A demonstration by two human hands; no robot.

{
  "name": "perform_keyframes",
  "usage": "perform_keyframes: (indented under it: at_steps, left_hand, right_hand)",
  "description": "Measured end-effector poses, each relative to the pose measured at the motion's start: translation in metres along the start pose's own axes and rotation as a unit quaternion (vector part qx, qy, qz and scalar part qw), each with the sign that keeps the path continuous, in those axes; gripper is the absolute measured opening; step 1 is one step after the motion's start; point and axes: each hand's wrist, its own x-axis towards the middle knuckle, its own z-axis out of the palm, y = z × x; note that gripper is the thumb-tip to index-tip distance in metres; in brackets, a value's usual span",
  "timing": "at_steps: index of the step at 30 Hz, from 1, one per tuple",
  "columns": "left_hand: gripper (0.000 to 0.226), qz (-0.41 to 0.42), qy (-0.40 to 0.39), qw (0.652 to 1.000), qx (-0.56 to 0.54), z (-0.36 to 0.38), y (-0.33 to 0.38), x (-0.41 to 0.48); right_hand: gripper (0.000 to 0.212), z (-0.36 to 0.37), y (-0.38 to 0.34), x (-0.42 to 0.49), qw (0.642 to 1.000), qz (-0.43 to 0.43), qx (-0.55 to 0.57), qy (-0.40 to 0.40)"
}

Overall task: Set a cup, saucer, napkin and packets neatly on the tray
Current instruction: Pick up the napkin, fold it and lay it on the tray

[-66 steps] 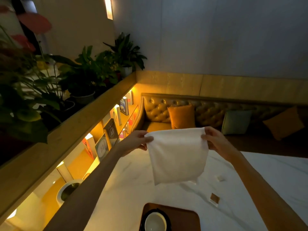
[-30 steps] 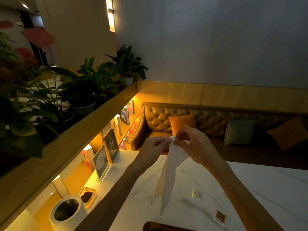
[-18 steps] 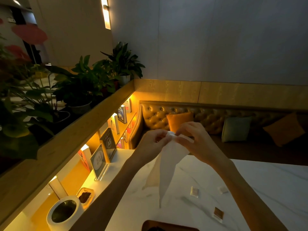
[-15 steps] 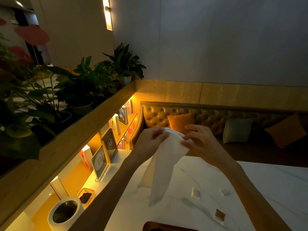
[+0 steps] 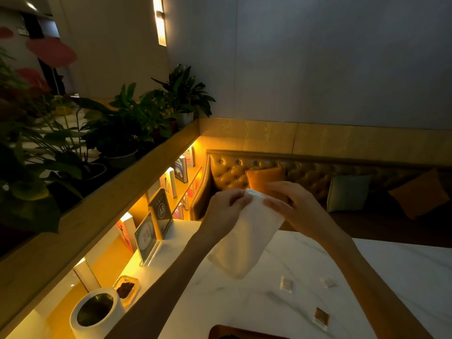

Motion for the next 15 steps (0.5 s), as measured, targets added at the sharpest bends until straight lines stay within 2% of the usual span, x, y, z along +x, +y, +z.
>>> perform_keyframes:
  at_steps: [2, 5, 7, 9, 11, 15]
  left_hand:
    - [0.025, 0.017, -0.010, 1.000, 0.002, 0.004, 0.001, 0.001]
    - [0.026, 0.022, -0.011, 1.000, -0.007, 0.004, 0.002, 0.001]
    - [0.022, 0.011, -0.009, 1.000, -0.023, 0.002, -0.001, -0.001]
    - [0.016, -0.013, -0.030, 0.998, -0.056, -0.001, -0.003, -0.005]
    - [0.019, -0.056, -0.074, 0.993, -0.071, -0.002, -0.008, -0.012]
    - [0.036, -0.142, -0.164, 0.976, 0.016, 0.005, -0.028, -0.034]
  right_hand:
    - [0.051, 0.001, -0.015, 0.011, 1.000, -0.008, 0.027, -0.009]
    - [0.028, 0.002, -0.027, 0.027, 1.000, -0.020, -0.010, -0.019]
    - [0.022, 0.003, -0.028, 0.034, 0.999, -0.031, -0.033, -0.017]
    - [0.020, 0.006, -0.028, 0.037, 0.998, -0.043, -0.050, -0.017]
    - [0.020, 0.007, -0.027, 0.040, 0.997, -0.052, -0.049, -0.005]
    - [0.020, 0.000, -0.021, 0.048, 0.998, -0.050, -0.029, 0.020]
